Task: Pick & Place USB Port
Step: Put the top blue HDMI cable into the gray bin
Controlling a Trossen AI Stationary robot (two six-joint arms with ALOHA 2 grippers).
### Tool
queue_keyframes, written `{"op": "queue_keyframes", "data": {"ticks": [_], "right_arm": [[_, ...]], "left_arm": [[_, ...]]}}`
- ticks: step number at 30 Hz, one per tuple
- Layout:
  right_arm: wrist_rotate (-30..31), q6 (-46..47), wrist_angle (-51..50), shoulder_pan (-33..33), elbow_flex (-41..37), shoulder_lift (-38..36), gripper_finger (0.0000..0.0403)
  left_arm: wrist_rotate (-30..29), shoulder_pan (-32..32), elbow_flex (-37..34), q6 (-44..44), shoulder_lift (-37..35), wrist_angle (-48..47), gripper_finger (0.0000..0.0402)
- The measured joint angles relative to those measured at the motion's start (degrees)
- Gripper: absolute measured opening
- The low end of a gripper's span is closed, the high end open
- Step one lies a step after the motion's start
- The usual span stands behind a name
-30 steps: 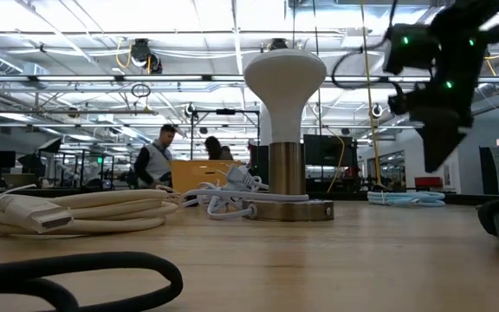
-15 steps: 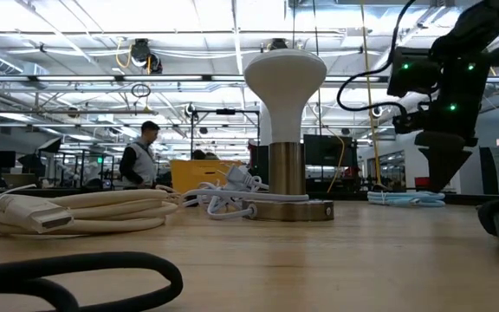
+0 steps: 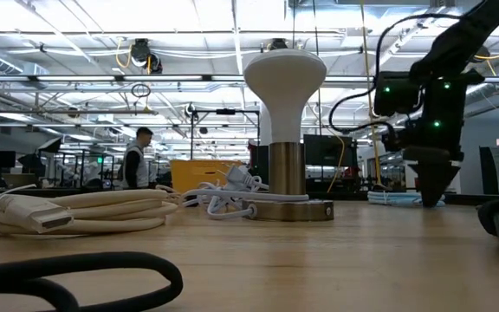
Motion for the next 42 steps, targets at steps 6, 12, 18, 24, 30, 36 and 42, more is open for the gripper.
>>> {"op": "queue_keyframes", "data": {"ticks": [6,12,18,24,30,36,42], "right_arm": [[-3.2,1.0,-1.4,-2.4,0.4,6.9,0.0149],[-3.1,4.6,-2.7,-2.5,1.8,7.1,0.0038],[-1.4,8.6,-2.6,-2.4,5.8,1.4,0.0003],[-5.0,10.3,-3.0,-2.2,11.8,-4.6,0.0003],[-7.2,2.2,1.0,-2.1,13.5,-3.3,0.0013],[-6.8,3.4,2.4,-4.2,13.5,4.4,0.0079],[-4.8,4.4,2.9,-6.3,13.5,7.2,0.0168]], "left_arm": [[0.0,0.0,0.0,-0.1,0.0,0.1,0.0124],[0.1,0.0,0.0,-0.2,0.0,0.2,0.0124],[0.6,0.5,0.0,0.6,0.0,1.0,0.0124],[1.4,1.3,0.0,1.3,0.0,1.7,0.0124],[1.4,1.4,0.0,2.2,0.0,1.8,0.0124],[1.4,2.2,0.0,2.5,0.0,2.1,0.0124],[1.4,2.1,0.0,1.6,0.0,2.1,0.0124]]}}
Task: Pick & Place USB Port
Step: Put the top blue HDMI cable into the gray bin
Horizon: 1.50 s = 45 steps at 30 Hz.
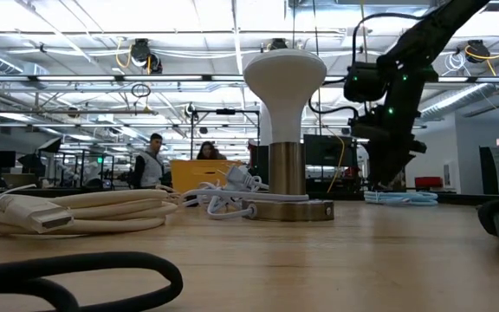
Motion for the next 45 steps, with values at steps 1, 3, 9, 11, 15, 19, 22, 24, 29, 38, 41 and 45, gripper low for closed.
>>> {"op": "queue_keyframes", "data": {"ticks": [1,3,9,11,15,19,22,24,29,38,41,45], "right_arm": [[1.3,-0.3,-0.3,-0.2,0.0,0.0,0.0179],[4.5,-1.4,-1.2,-0.8,0.0,0.0,0.0195],[4.9,-1.1,-1.8,-2.9,0.0,0.5,0.0211],[4.9,-1.1,-1.7,-3.4,-0.2,1.6,0.0204],[1.3,-0.5,0.4,-4.0,-1.7,4.6,0.0180],[-2.4,1.5,2.6,-3.8,-2.9,6.9,0.0145],[-2.2,1.9,2.8,-2.6,-3.1,6.9,0.0099],[-2.2,1.9,3.0,-2.1,-3.1,5.5,0.0055],[-2.7,4.8,-1.0,0.4,-3.0,-1.1,0.0019],[-2.4,11.3,-2.8,13.8,1.6,-21.6,0.0017],[-0.4,13.2,-3.6,21.6,4.8,-25.7,0.0017],[4.5,15.7,-9.7,32.2,10.4,-27.0,0.0017]], "left_arm": [[0.0,0.0,0.0,0.0,0.0,0.0,0.0124],[0.0,0.0,0.0,0.0,0.0,0.0,0.0124],[-0.4,0.0,0.0,0.0,0.0,0.1,0.0124],[-0.4,0.0,0.0,0.0,0.0,0.2,0.0124],[-0.4,0.0,0.0,0.0,0.0,0.2,0.0124],[-0.5,0.0,0.0,0.0,0.0,0.2,0.0124],[-0.5,0.0,0.0,-0.1,0.0,0.2,0.0124],[-0.5,0.0,0.0,-0.1,0.0,0.2,0.0124],[-0.4,0.7,0.0,-0.9,0.0,-0.2,0.0124],[9.0,11.1,-3.8,-14.5,1.1,6.2,0.0124],[19.6,16.3,-11.1,-19.8,1.4,19.2,0.0124],[33.3,22.6,-22.0,-31.5,4.0,48.1,0.0124]]}}
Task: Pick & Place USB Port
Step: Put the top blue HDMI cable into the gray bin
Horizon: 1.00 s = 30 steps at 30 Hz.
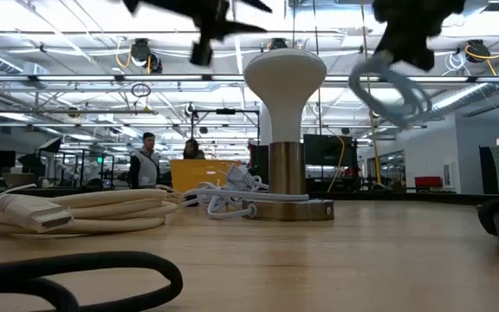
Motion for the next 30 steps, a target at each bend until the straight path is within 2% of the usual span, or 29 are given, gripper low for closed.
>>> {"op": "queue_keyframes", "data": {"ticks": [3,7,10,16,21,26,30], "right_arm": [[2.4,2.0,-3.3,7.2,3.7,1.7,0.0017],[3.5,4.3,-3.4,14.8,8.4,6.9,0.0017],[3.8,5.1,-4.2,18.0,12.2,12.5,0.0017],[5.3,4.1,-7.9,20.7,19.1,21.9,0.0017],[3.6,7.1,-16.3,23.6,23.0,24.6,0.0017],[-4.7,19.4,-33.5,33.7,25.9,25.0,0.0017],[-9.9,31.5,-36.3,43.7,27.9,24.9,0.0017]], "left_arm": [[6.0,2.9,-3.3,-7.9,4.2,16.0,0.0124],[12.3,3.9,-2.5,-14.3,10.1,26.5,0.0124],[15.9,3.0,1.0,-17.0,14.7,29.5,0.0124],[20.5,0.0,8.7,-16.1,21.1,28.6,0.0124],[23.0,-0.5,9.9,-12.5,21.6,24.7,0.0124],[24.7,0.1,9.8,-5.5,18.9,16.0,0.0124],[23.9,0.8,9.8,0.7,16.0,8.0,0.0124]]}}
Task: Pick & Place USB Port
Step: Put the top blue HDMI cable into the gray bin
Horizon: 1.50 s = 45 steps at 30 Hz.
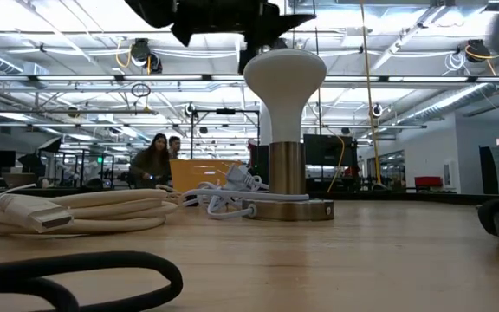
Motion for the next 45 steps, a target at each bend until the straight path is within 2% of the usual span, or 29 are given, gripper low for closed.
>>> {"op": "queue_keyframes", "data": {"ticks": [3,6,9,12,18,26,33,40,45], "right_arm": [[-0.6,8.0,1.4,6.4,0.4,0.9,0.0017],[-4.6,12.9,1.2,11.8,0.6,3.3,0.0017],[-11.3,13.9,-0.1,16.1,0.5,7.4,0.0017],[-13.7,12.5,-2.3,20.0,0.5,11.2,0.0017],[-13.0,9.2,-3.0,24.5,0.5,16.3,0.0017],[-12.1,7.8,5.1,31.1,0.5,22.1,0.0008],[-10.1,7.9,6.7,33.2,0.6,24.0,0.0008],[-7.4,10.3,3.4,32.7,6.8,24.2,0.0007],[-4.2,13.1,3.6,31.5,12.3,24.2,0.0007]], "left_arm": [[-1.9,0.5,0.0,3.4,-1.4,-4.3,0.0124],[-2.8,0.5,0.0,4.7,-1.8,-5.8,0.0124],[-4.1,-0.6,0.0,4.9,-1.8,-6.0,0.0124],[-7.1,-2.2,0.0,5.0,-1.8,-6.0,0.0124],[-15.7,-6.5,0.0,3.9,-1.8,-6.2,0.0124],[-26.9,-12.2,0.0,1.3,-1.8,-8.1,0.0124],[-34.7,-15.9,0.0,-1.4,-1.8,-8.2,0.0124],[-37.7,-16.6,0.0,-2.5,-1.8,-8.4,0.0124],[-37.8,-16.0,0.0,-2.8,-1.8,-8.5,0.0124]]}}
